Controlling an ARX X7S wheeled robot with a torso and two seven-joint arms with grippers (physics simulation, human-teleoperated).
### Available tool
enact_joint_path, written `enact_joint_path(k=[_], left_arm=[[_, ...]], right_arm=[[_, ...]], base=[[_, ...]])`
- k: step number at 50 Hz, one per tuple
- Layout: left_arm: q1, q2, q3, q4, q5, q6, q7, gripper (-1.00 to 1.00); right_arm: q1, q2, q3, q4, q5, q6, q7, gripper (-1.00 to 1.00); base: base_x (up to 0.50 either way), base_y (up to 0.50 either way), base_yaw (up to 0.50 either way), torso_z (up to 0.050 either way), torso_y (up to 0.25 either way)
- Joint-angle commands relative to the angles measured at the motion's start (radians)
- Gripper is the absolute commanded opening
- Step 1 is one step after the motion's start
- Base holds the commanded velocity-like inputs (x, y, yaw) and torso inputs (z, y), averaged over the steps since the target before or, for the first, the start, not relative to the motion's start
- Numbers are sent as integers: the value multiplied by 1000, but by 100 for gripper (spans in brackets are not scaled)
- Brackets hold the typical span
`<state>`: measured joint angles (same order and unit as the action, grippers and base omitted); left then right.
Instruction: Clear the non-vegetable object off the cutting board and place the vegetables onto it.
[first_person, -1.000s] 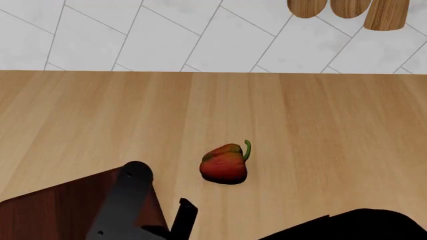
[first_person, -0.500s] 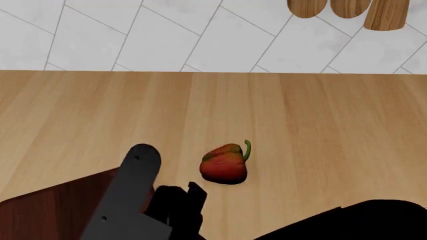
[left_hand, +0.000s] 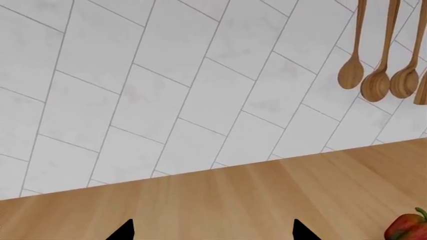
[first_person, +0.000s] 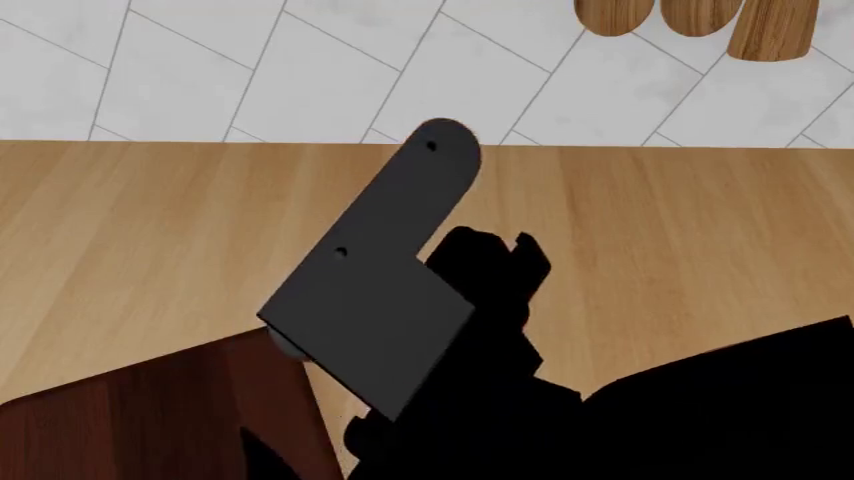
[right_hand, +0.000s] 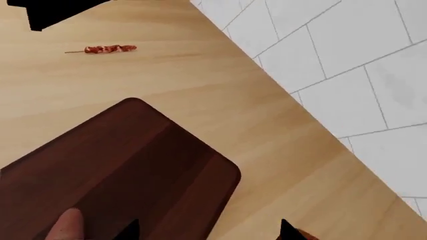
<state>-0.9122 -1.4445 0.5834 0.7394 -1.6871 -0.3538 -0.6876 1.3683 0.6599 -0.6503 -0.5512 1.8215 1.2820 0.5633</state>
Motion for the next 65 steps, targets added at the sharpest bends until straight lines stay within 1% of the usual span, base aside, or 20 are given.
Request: enact_joint_path(k=[1, 10, 24, 29, 35, 41, 48, 58, 65], left_arm=[[5, 18, -30, -6, 12, 2, 34, 100], [8, 21, -31, -4, 16, -5, 33, 100], [11, 26, -34, -8, 19, -10, 33, 100], [4, 21, -42, -8, 6, -11, 32, 100], [-17, 37, -52, -17, -9, -28, 34, 100], [-48, 20, -75, -27, -37, -45, 37, 100], [-34, -6, -78, -16, -36, -26, 39, 100], [-32, 20, -72, -20, -20, -45, 31, 100], [-14, 15, -68, -17, -9, -35, 35, 100]], right_arm=[[-27, 32, 53, 16, -125, -9, -53, 100], [-72, 61, 67, 46, -240, -43, -98, 100], [-167, 54, 85, 131, -379, -157, -125, 100], [-191, 47, 90, 149, -392, -184, -122, 100], [-213, 41, 96, 166, -407, -210, -118, 100], [-247, 23, 106, 199, -390, -242, -132, 100], [-263, 3, 107, 250, -418, -276, -157, 100], [-280, -21, 102, 311, -458, -316, -187, 100], [-298, -43, 90, 361, -488, -342, -209, 100]], base=[[0, 0, 0, 0, 0], [0, 0, 0, 0, 0], [0, 0, 0, 0, 0], [0, 0, 0, 0, 0], [0, 0, 0, 0, 0], [0, 0, 0, 0, 0], [0, 0, 0, 0, 0], [0, 0, 0, 0, 0], [0, 0, 0, 0, 0]])
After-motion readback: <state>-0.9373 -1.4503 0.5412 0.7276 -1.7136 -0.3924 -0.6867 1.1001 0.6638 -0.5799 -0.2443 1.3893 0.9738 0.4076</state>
